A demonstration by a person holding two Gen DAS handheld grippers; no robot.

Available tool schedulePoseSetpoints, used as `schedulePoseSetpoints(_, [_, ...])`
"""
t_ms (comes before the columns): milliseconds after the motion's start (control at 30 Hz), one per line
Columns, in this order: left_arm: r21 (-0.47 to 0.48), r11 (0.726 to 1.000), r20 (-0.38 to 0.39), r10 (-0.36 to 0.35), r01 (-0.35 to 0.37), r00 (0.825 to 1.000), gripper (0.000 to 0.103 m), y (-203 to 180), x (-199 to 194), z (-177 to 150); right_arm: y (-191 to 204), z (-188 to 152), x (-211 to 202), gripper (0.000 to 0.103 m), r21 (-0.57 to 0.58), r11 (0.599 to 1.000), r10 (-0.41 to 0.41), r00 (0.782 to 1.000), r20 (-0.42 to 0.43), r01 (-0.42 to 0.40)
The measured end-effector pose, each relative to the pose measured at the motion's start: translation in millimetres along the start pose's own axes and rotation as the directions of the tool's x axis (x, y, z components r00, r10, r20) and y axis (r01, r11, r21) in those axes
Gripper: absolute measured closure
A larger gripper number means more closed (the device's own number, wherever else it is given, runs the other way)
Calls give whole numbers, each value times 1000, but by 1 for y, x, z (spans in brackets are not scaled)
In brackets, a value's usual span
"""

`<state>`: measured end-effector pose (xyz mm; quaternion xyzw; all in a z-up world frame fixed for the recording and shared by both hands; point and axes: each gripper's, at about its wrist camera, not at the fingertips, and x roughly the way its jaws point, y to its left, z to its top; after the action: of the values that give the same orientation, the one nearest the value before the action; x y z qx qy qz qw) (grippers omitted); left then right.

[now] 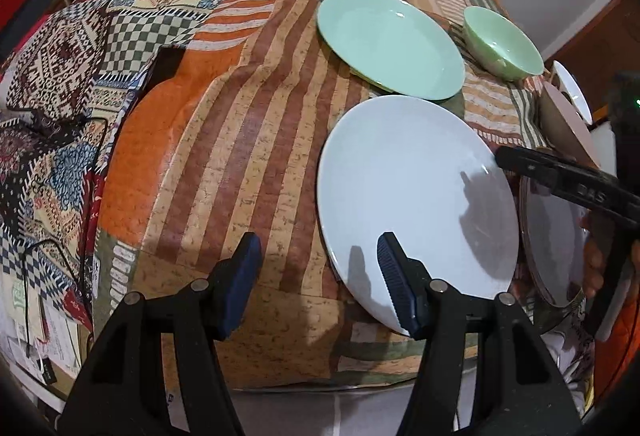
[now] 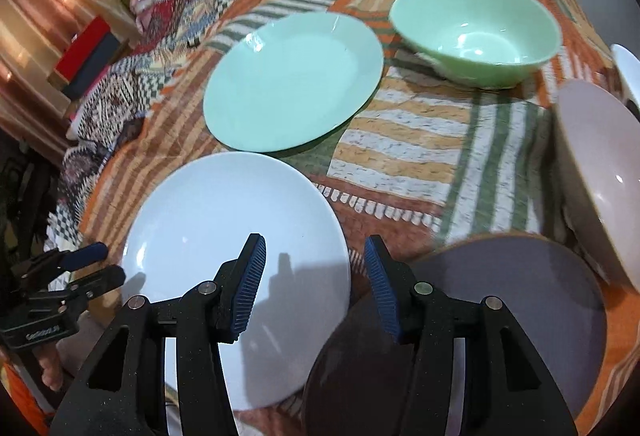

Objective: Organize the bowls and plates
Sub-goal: 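Move both tools to the white plate rim and close on it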

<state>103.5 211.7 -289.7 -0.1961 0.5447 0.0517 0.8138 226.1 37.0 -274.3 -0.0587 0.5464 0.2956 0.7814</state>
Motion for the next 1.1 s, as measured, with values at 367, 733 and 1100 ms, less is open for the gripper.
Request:
schedulePoseSetpoints(367, [30, 998, -2, -55, 55, 998, 43, -5, 0, -1, 2, 2, 22, 55, -27, 999, 21, 996, -89, -24])
schedulePoseSetpoints(733, [0, 998, -18, -65, 65, 998, 49, 3, -1, -8, 10, -3, 27, 63, -35, 998, 44, 993, -107, -48])
schedulePoseSetpoints(1100, [-15, 998, -19, -60, 60, 998, 57, 10, 7, -1, 20, -5, 35, 64, -64, 995, 63, 991, -119, -71])
